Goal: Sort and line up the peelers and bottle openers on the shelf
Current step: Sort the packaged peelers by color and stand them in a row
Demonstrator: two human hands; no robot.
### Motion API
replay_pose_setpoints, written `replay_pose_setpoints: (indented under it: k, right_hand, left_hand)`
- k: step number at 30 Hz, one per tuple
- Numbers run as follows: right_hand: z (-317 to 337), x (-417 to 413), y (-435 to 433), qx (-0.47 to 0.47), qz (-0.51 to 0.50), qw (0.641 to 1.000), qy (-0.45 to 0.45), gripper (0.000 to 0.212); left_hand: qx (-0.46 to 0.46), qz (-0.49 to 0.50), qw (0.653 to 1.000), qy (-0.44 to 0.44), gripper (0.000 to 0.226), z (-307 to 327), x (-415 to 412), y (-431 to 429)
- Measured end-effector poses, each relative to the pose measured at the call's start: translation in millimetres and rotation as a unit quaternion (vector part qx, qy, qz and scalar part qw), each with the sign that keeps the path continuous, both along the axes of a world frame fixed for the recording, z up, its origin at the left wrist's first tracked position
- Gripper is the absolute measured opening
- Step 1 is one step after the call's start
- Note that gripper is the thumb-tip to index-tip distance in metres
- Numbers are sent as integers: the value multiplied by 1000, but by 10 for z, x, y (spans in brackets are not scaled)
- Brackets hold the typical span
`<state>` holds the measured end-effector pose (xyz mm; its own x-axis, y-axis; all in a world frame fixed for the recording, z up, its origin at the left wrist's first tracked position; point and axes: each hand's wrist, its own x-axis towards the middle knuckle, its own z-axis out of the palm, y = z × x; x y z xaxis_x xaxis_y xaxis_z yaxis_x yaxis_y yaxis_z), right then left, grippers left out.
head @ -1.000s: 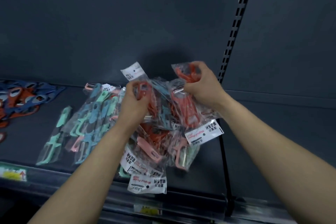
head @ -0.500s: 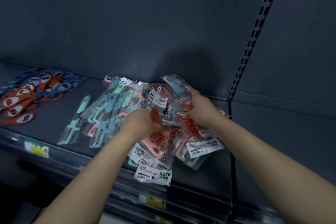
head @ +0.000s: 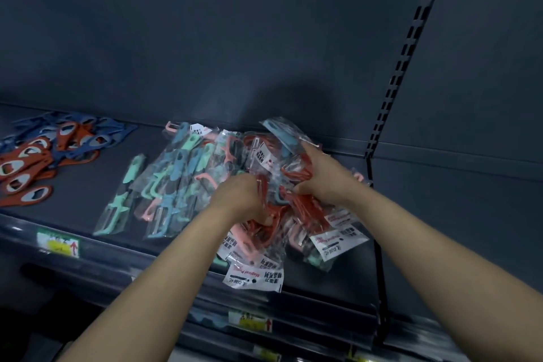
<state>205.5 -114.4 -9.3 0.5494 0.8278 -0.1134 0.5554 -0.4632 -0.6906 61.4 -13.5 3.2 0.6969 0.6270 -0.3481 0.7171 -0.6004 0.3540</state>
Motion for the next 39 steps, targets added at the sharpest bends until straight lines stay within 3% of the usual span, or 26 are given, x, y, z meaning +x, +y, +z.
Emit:
replay_pose_setpoints:
  k: [4,7,13,17,22,28,32,36,39]
  right_hand:
    - [-19,-7,2,24,-47,998,-20,98]
    - [-45,24,-10,30,-81,995,-40,95]
    - [-45,22,-63,5,-103,993,-58,94]
    - [-31,12,-100,15,-116,992,-52,96]
    - [4,56,-197,33,-183,982,19,109]
    - [-3,93,-262,53,-224,971,61,105]
    - [57,110,-268,84,-228,965,103,100]
    - [151,121,-281,97,-214,961,143,94]
    - [190,59,-236,101,-195,965,142,91]
  left_hand:
    - [-76,35,995,-48,30,12,9,66]
    - [-110,50,991,-60,35,7,28,88]
    - [-53,-17,998,15,104,-57,63,14]
    - [-100,-17,995,11,79,-70,101,30]
    - [-164,7,986,-15,51,-87,154,80]
    - [-210,48,972,-88,37,-70,190,171]
    - [-226,75,962,-134,40,-61,133,320]
    - [-267,97,932,-225,31,-4,91,483]
    - [-316,109,906,-260,39,47,96,578]
